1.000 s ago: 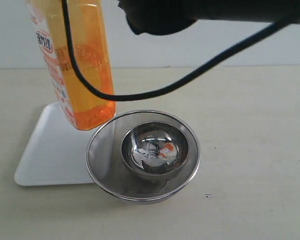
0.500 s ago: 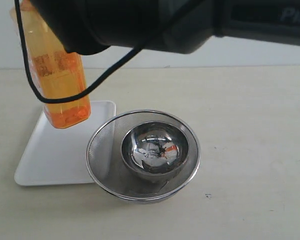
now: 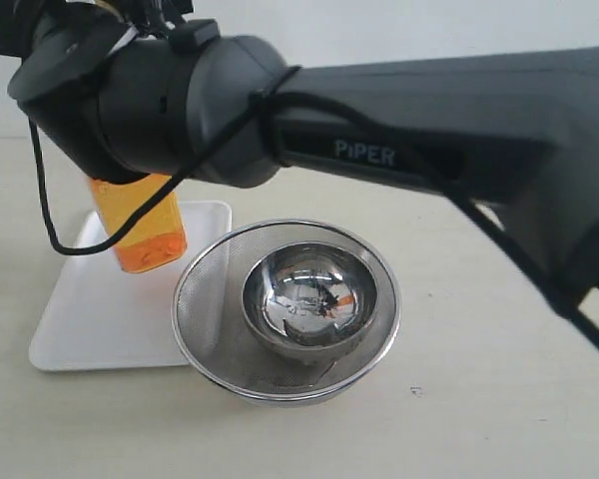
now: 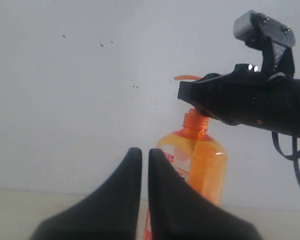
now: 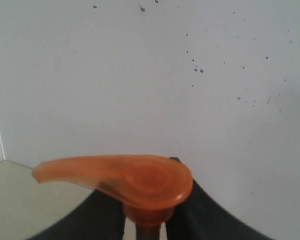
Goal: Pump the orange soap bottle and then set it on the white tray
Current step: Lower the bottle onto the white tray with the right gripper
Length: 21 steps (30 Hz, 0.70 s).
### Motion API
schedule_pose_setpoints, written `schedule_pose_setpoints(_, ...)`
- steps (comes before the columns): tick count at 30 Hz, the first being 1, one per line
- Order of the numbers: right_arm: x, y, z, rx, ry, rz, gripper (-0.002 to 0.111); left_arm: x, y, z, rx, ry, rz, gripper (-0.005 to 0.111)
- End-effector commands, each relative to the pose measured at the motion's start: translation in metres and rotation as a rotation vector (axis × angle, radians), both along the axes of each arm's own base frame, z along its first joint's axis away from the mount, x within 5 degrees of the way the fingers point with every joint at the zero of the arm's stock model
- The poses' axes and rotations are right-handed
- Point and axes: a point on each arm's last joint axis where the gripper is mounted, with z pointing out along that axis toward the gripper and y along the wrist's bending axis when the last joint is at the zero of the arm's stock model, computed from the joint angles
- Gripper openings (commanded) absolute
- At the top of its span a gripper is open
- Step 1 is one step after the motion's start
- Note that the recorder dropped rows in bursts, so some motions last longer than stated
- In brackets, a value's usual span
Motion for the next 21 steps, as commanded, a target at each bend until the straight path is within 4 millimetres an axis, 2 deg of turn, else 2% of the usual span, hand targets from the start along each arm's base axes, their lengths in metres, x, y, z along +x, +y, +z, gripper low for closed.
schedule_pose_setpoints(1,0.004,-0.006,0.017,0.026,-0.091,-0.095,0.000,0.000,0.000,-0.001,-0.007,0.004,-0.001,0.005)
schedule_pose_setpoints(10,0.009,-0.006,0.000,0.042,-0.064,-0.166,0.000,0.000,0.000,-0.001,-0.007,0.004,-0.001,0.005)
schedule_pose_setpoints(21,0.006,-0.005,0.002,0.119,-0.041,-0.171,0.000,0.000,0.000,-0.001,-0.007,0.004,-0.001,0.005)
